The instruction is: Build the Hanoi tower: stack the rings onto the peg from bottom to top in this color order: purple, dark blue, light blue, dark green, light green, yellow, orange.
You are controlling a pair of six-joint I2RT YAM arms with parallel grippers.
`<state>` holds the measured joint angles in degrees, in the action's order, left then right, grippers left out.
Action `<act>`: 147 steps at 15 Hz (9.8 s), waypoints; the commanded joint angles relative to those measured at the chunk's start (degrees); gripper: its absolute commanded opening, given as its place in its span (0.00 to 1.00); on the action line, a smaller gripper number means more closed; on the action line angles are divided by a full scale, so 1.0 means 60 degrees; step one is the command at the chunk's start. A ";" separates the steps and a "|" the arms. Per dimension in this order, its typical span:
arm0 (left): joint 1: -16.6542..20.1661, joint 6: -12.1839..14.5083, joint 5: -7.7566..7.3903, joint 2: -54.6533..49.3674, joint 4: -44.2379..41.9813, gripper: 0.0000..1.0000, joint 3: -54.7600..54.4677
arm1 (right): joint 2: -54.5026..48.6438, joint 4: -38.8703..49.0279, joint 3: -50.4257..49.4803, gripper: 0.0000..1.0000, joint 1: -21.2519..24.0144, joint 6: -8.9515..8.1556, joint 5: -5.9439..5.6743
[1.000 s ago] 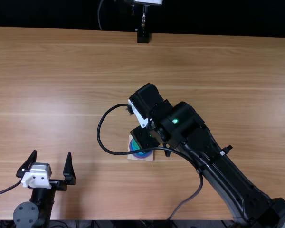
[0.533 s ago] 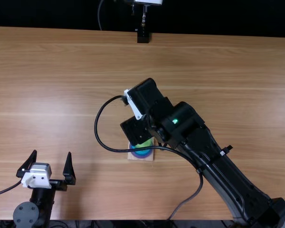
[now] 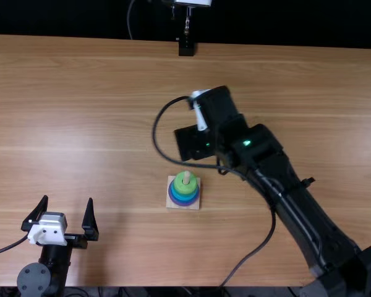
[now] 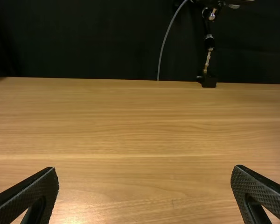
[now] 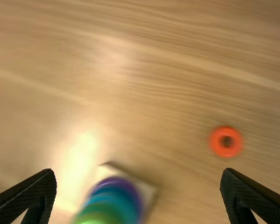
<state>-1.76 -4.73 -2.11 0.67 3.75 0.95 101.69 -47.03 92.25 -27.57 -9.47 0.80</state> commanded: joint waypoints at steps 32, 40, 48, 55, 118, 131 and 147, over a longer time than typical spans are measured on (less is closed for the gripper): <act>0.0059 0.0033 -0.0070 -0.0111 0.0166 1.00 -0.0158 | -0.3926 0.2870 -0.8578 1.00 0.5225 0.2159 0.0096; 0.0059 0.0033 -0.0070 -0.0111 0.0166 1.00 -0.0158 | -0.3896 0.2835 -0.8460 1.00 0.5225 0.2036 0.0096; 0.0059 0.0050 -0.0070 -0.0111 0.0166 1.00 -0.0158 | -0.3779 0.2185 -0.8006 1.00 0.5225 0.2036 0.0096; 0.0059 0.0033 -0.0070 -0.0111 0.0166 1.00 -0.0158 | -0.3457 0.0937 -0.6659 1.00 0.5225 0.2019 0.0113; 0.0059 0.0033 -0.0070 -0.0111 0.0166 1.00 -0.0158 | -0.2314 -0.0909 -0.3260 0.00 0.2222 0.2370 0.0799; 0.0059 0.0033 -0.0070 -0.0111 0.0166 1.00 -0.0158 | -0.1406 -0.2983 0.0680 0.00 -0.0825 0.2862 0.0816; 0.0059 0.0050 -0.0070 -0.0111 0.0166 1.00 -0.0158 | -0.0352 -0.2843 0.0827 0.56 -0.1616 0.2792 0.0781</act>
<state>-1.76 -4.73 -2.09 0.67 3.73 0.95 98.74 -64.12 95.68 -36.67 7.40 5.37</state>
